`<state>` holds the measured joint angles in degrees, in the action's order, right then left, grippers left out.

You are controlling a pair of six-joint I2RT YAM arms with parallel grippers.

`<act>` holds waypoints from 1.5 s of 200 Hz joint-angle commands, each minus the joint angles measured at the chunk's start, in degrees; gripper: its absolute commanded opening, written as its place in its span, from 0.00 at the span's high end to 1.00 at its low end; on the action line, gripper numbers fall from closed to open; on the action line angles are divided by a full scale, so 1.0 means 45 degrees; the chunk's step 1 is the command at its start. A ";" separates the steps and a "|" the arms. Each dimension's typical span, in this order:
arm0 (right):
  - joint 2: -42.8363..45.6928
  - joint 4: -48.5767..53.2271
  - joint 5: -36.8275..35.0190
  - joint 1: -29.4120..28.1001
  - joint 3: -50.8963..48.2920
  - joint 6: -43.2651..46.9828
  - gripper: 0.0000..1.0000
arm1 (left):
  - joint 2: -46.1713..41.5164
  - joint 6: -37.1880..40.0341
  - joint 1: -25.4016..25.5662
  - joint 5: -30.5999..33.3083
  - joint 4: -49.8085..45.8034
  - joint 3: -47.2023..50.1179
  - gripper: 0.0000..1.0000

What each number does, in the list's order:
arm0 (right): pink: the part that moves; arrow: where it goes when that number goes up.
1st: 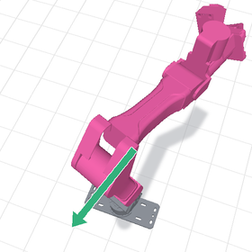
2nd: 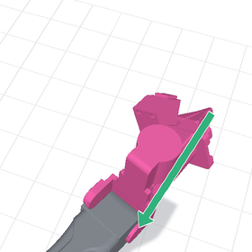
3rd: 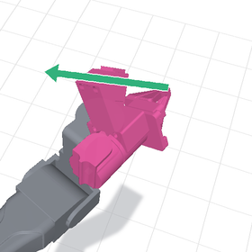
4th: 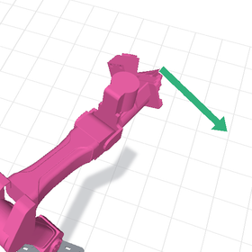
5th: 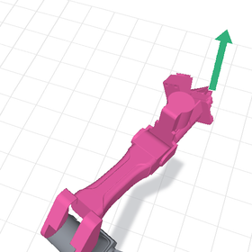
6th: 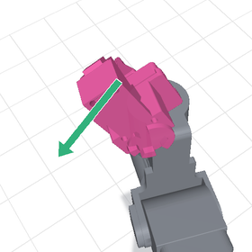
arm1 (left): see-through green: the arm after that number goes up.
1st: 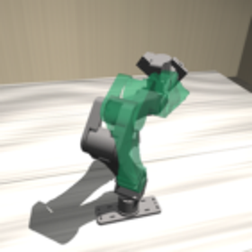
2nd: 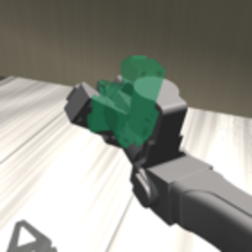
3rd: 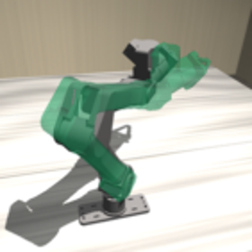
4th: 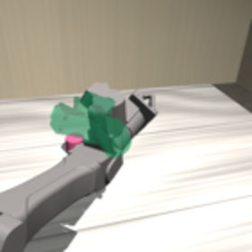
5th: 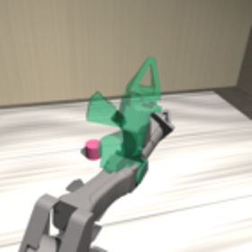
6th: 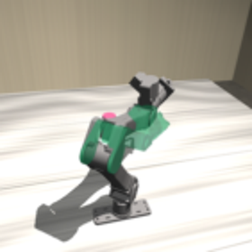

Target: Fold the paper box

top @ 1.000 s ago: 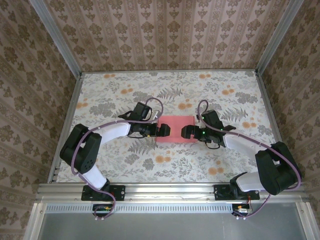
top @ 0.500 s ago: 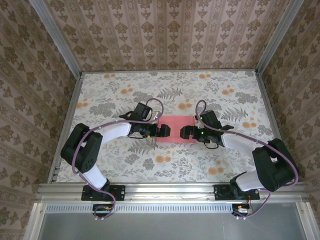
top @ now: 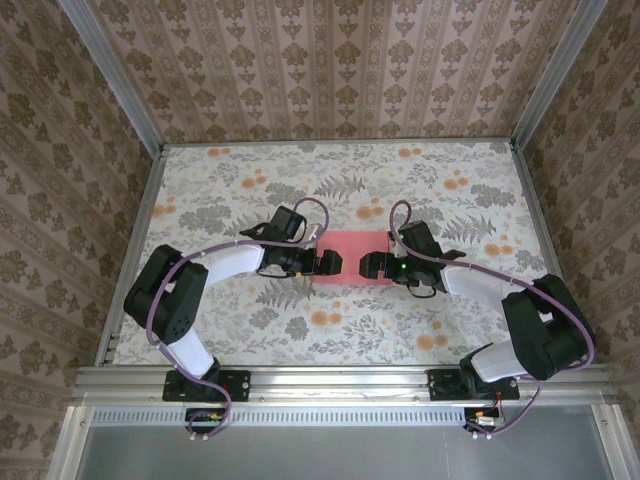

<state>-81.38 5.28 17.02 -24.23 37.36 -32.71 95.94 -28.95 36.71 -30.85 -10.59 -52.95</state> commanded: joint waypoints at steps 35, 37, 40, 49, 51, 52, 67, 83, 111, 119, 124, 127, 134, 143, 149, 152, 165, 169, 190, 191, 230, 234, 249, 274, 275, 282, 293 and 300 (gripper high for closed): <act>0.1407 0.0325 -0.0048 -0.0105 0.0227 0.0412 0.01 | -0.1247 -0.0142 0.0083 -0.0409 0.0322 -0.0009 0.00; 0.1470 0.0354 -0.0060 -0.0104 0.0231 0.0413 0.01 | -0.1282 -0.0147 0.0084 -0.0395 0.0312 -0.0010 0.00; 0.1563 0.0427 -0.0079 -0.0104 0.0242 0.0418 0.01 | -0.1340 -0.0153 0.0080 -0.0406 0.0304 -0.0001 0.00; 0.1884 0.0671 -0.0142 -0.0114 0.0280 0.0452 0.01 | -0.1478 -0.0180 0.0085 -0.0424 0.0273 -0.0029 0.00; 0.1950 0.0733 -0.0156 -0.0107 0.0298 0.0452 0.01 | -0.1516 -0.0196 0.0075 -0.0418 0.0266 -0.0020 0.00; 0.1971 0.0766 -0.0172 -0.0105 0.0304 0.0442 0.01 | -0.1516 -0.0192 0.0080 -0.0424 0.0265 -0.0025 0.00; 0.2455 0.1344 -0.0350 -0.0104 0.0482 0.0477 0.01 | -0.1753 -0.0289 0.0067 -0.0504 0.0246 -0.0064 0.00; 0.2850 0.1897 -0.0365 -0.0104 0.0740 0.0509 0.01 | -0.2025 -0.0393 0.0070 -0.0557 0.0121 -0.0193 0.00; 0.3435 0.2681 -0.0344 -0.0104 0.1117 0.0364 0.01 | -0.2349 -0.0612 0.0083 -0.0577 -0.0437 -0.0602 0.00; 0.3564 0.2889 -0.0351 -0.0104 0.1247 0.0307 0.01 | -0.2421 -0.0723 0.0082 -0.0552 -0.0613 -0.0718 0.00; 0.3662 0.3004 -0.0344 -0.0101 0.1325 0.0245 0.01 | -0.2465 -0.0794 0.0079 -0.0560 -0.0714 -0.0758 0.00; 0.3695 0.3099 -0.0327 -0.0104 0.1374 0.0238 0.01 | -0.2489 -0.0828 0.0079 -0.0560 -0.0757 -0.0805 0.00; 0.3796 0.3232 -0.0289 -0.0108 0.1461 0.0175 0.01 | -0.2558 -0.0968 0.0067 -0.0585 -0.0871 -0.0867 0.00; 0.3936 0.3402 -0.0232 -0.0104 0.1590 0.0122 0.01 | -0.2644 -0.1164 0.0076 -0.0632 -0.0956 -0.0935 0.00; 0.4015 0.3533 -0.0175 -0.0109 0.1659 0.0081 0.01 | -0.2719 -0.1297 0.0082 -0.0662 -0.0982 -0.0949 0.00; 0.4049 0.3592 -0.0154 -0.0105 0.1702 0.0067 0.01 | -0.2777 -0.1381 0.0072 -0.0668 -0.0986 -0.0966 0.00; 0.4116 0.3885 -0.0110 -0.0116 0.1891 -0.0027 0.01 | -0.2963 -0.1673 0.0064 -0.0667 -0.1025 -0.0991 0.00; 0.4130 0.3972 -0.0081 -0.0105 0.1934 -0.0045 0.01 | -0.3014 -0.1716 0.0048 -0.0682 -0.1059 -0.1020 0.00; 0.4208 0.4253 0.0073 -0.0104 0.2102 -0.0216 0.01 | -0.3262 -0.1976 0.0021 -0.0698 -0.1335 -0.1196 0.00; 0.4213 0.4255 0.0089 -0.0104 0.2095 -0.0224 0.01 | -0.3267 -0.1990 0.0023 -0.0701 -0.1336 -0.1199 0.00; 0.4410 0.4414 0.0251 -0.0120 0.2165 -0.0521 0.01 | -0.3561 -0.2585 -0.0183 -0.0787 -0.1534 -0.1294 0.00; 0.4432 0.4415 0.0252 -0.0105 0.2164 -0.0542 0.01 | -0.3593 -0.2606 -0.0206 -0.0787 -0.1548 -0.1284 0.00; 0.4491 0.4477 0.0240 -0.0105 0.2150 -0.0614 0.01 | -0.3577 -0.2665 -0.0304 -0.0769 -0.1608 -0.1251 0.00; 0.4457 0.4474 0.0258 -0.0104 0.2127 -0.0683 0.01 | -0.3425 -0.2707 -0.0374 -0.0815 -0.1593 -0.1108 0.00; 0.4455 0.4473 0.0270 -0.0104 0.2126 -0.0682 0.01 | -0.3428 -0.2727 -0.0369 -0.0817 -0.1593 -0.1116 0.00; 0.4443 0.4486 0.0246 -0.0105 0.2126 -0.0700 0.01 | -0.3387 -0.2741 -0.0374 -0.0820 -0.1543 -0.1068 0.00; 0.4414 0.4441 0.0237 -0.0114 0.2131 -0.0731 0.01 | -0.3333 -0.2761 -0.0401 -0.0820 -0.1476 -0.1047 0.00; 0.4395 0.4402 0.0256 -0.0105 0.2119 -0.0745 0.01 | -0.3318 -0.2778 -0.0413 -0.0821 -0.1418 -0.1037 0.00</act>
<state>-62.22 24.18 17.02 -24.27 45.30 -34.92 80.90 -40.12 35.46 -33.26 -16.80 -57.47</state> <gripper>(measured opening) 0.990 0.997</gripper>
